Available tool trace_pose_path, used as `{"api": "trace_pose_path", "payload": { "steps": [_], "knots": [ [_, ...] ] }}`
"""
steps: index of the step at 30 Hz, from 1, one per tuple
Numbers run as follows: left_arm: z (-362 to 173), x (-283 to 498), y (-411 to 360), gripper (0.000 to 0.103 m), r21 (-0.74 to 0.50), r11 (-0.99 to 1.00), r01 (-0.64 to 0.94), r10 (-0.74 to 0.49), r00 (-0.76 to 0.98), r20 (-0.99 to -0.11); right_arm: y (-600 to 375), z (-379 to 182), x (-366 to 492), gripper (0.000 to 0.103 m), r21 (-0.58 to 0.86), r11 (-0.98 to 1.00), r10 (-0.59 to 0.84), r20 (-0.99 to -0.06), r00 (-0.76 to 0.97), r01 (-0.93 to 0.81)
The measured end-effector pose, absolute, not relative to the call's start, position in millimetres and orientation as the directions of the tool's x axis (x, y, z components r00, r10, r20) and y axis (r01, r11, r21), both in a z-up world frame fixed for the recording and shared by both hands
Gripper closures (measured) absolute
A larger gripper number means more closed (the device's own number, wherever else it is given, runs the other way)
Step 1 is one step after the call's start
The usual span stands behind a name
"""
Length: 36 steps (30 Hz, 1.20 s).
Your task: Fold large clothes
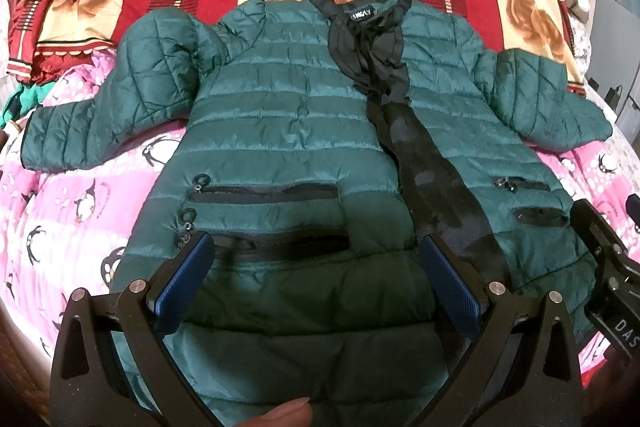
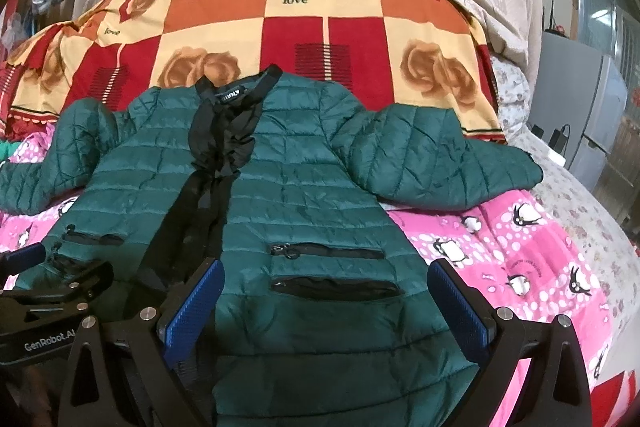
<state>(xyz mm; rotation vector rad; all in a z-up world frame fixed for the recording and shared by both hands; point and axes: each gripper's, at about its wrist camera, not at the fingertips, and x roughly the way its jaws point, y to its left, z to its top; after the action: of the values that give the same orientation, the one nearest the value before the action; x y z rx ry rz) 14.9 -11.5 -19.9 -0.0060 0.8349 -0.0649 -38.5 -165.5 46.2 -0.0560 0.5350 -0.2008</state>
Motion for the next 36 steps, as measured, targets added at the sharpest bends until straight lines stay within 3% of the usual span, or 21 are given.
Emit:
{"api": "trace_pose_path", "payload": {
  "steps": [9, 26, 36],
  "knots": [
    [-30, 17, -5, 0.000, -0.071, 0.997, 0.023, -0.068, 0.663, -0.746, -167, 40, -38, 0.002, -0.087, 0.981, -0.192, -0.527, 0.828, 0.172],
    [-28, 11, -13, 0.000, 0.022, 1.000, 0.018, 0.003, 0.694, -0.720, -182, 42, -42, 0.002, -0.023, 0.985, -0.157, -0.528, 0.835, 0.171],
    [-28, 13, -3, 0.000, -0.025, 1.000, 0.014, -0.028, 0.695, -0.719, -163, 45, -41, 0.002, -0.107, 0.982, -0.189, -0.499, 0.846, 0.156]
  ]
}}
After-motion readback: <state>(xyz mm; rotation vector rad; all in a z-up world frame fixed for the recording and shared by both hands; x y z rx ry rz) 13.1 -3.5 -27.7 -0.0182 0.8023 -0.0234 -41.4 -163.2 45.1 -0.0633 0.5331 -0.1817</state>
